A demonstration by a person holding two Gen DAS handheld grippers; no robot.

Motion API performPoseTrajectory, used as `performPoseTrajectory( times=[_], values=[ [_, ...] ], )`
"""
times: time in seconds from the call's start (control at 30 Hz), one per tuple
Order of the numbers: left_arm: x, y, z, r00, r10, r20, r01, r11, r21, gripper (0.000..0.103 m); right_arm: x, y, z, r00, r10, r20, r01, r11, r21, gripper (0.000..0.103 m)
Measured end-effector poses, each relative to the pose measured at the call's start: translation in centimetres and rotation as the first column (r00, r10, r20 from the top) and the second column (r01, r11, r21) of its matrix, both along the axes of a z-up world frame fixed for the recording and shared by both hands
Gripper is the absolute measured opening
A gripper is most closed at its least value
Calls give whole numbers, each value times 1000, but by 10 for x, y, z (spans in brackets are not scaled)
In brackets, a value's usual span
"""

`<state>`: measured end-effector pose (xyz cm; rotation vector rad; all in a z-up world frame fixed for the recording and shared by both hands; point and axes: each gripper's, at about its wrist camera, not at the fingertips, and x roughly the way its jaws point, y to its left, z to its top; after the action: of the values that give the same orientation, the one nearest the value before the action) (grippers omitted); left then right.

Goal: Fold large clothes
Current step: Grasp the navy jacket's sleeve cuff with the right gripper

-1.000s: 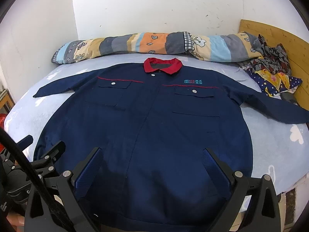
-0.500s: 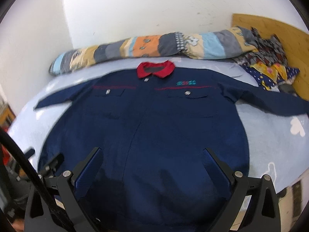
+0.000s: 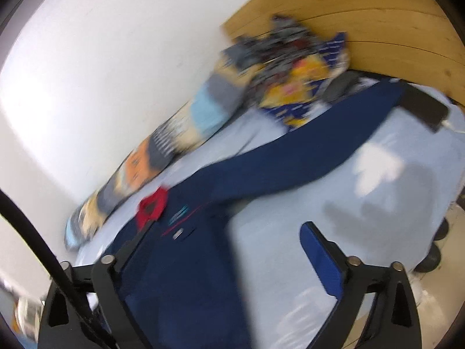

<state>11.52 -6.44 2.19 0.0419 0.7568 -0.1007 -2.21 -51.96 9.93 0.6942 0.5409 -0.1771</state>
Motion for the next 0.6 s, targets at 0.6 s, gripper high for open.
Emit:
performPoseTrajectory(
  times=[0.6],
  values=[
    [26,-30,-44,991,-60,-122,70,994,82,103,29,-250,-65,946,-318,-64,324,914,244,75]
  ],
)
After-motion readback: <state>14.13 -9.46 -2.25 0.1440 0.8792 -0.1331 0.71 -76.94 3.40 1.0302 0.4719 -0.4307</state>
